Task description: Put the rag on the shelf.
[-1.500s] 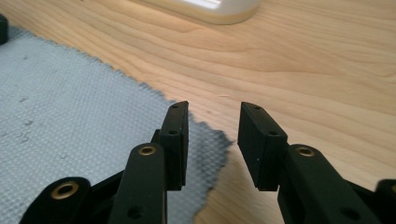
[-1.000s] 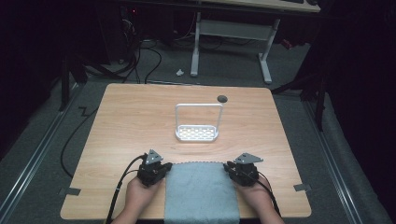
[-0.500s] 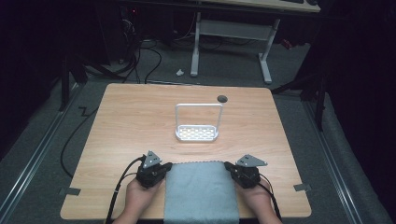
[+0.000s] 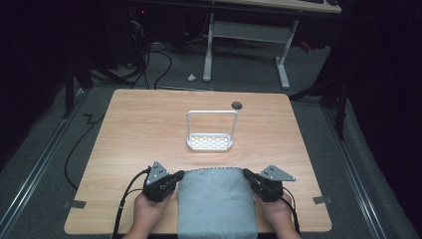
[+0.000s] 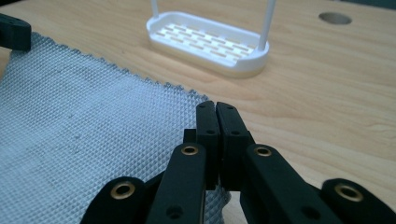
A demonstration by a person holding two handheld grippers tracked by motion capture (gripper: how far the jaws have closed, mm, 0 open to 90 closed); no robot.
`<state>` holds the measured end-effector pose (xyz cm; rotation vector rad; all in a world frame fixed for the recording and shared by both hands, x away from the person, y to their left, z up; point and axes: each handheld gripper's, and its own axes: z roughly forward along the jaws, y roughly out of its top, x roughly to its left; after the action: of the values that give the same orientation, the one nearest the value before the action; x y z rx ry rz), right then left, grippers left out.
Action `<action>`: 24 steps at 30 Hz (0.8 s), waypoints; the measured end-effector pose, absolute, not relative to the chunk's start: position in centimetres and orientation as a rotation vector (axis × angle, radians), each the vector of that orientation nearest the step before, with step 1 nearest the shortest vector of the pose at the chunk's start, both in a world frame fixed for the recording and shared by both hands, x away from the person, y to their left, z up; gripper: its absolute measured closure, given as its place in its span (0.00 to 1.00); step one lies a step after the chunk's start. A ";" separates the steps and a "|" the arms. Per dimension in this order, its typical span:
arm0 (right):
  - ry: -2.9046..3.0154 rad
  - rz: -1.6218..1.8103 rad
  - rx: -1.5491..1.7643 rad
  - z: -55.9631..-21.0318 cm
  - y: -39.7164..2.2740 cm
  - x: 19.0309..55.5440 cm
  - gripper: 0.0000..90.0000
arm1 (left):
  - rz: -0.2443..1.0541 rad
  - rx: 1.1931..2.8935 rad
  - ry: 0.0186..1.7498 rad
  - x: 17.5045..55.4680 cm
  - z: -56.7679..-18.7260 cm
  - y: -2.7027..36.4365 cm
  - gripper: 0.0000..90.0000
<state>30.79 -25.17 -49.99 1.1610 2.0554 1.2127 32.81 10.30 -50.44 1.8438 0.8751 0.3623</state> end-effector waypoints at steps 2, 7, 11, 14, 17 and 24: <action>2.037 1.230 1.149 -49.6 -25.2 30.5 0.99 | 0.383 1.818 0.860 32.5 -49.9 10.4 0.99; 2.008 1.251 1.120 -48.8 -25.2 30.1 0.99 | 0.404 1.767 0.832 32.1 -48.7 10.8 0.99; 1.976 1.282 1.108 -48.0 -25.3 30.0 0.99 | 0.394 1.739 0.822 31.8 -48.0 11.1 0.99; 1.949 1.309 1.077 -46.9 -25.2 29.7 0.99 | 0.381 1.714 0.811 31.7 -47.5 11.4 0.99; 1.913 1.351 1.046 -45.7 -25.1 29.4 0.99 | 0.377 1.670 0.813 31.7 -46.8 11.8 0.99; 1.894 1.373 1.007 -44.2 -25.0 29.1 0.99 | 0.399 1.623 0.798 31.6 -44.9 12.0 0.99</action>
<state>29.13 -25.03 -44.19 1.0069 1.8937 1.3727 31.65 11.96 -44.89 1.6229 0.7977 0.3991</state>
